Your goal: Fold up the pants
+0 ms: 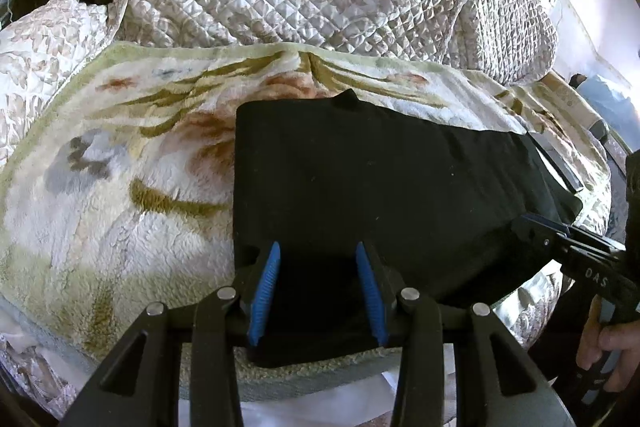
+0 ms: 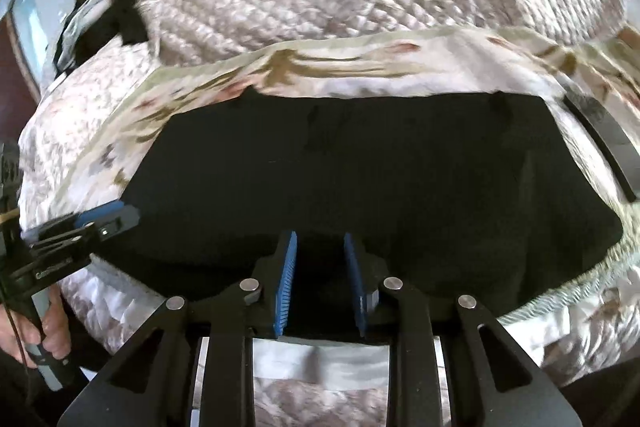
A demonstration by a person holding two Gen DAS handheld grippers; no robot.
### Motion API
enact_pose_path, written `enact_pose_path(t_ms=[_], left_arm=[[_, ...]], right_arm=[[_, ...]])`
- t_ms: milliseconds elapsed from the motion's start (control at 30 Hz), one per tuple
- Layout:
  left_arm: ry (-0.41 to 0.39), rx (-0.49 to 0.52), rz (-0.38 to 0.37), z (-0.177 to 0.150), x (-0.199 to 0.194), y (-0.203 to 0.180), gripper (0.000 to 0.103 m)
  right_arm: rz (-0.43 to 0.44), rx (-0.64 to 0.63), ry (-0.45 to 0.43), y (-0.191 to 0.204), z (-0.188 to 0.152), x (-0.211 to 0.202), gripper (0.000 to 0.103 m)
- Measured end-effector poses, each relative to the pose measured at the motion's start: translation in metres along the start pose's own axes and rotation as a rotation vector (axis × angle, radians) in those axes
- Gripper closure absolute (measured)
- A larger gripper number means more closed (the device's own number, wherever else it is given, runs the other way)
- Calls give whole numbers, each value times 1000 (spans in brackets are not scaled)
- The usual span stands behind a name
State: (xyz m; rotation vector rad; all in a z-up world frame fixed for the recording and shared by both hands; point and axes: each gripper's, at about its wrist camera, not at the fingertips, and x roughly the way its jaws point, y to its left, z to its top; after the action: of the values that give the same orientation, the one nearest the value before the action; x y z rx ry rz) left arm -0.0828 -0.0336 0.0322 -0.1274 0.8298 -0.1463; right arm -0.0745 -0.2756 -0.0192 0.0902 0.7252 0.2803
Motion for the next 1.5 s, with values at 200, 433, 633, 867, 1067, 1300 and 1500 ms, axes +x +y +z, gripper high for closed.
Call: enact_pose_path(t_ms=[200,433,633,867,1067,1300,1500], left_arm=[[7,-17,7,13,-1,3,61],[47,-1,28,29,17,2,61],[38,21,33,22,22,-2,61],[16,17,15,16,17,-3,58],[3,31,5,11,17,-4,54],[0,27,-1,10,16,-1,54],[-1,21,-5,9,16,0,54]], right_arm=[[19,22,-16,-3,4,-5,78],[43,-2,17,4,4,1,78],[32,2,26,-1,3,-2,78],[38,54,33,-10,2,-10,76],[64,132,38,-24,-2,-20,58],[17,262,52,-48,-10,-31,54],[-13,403,63,-76,-12,-26,53]])
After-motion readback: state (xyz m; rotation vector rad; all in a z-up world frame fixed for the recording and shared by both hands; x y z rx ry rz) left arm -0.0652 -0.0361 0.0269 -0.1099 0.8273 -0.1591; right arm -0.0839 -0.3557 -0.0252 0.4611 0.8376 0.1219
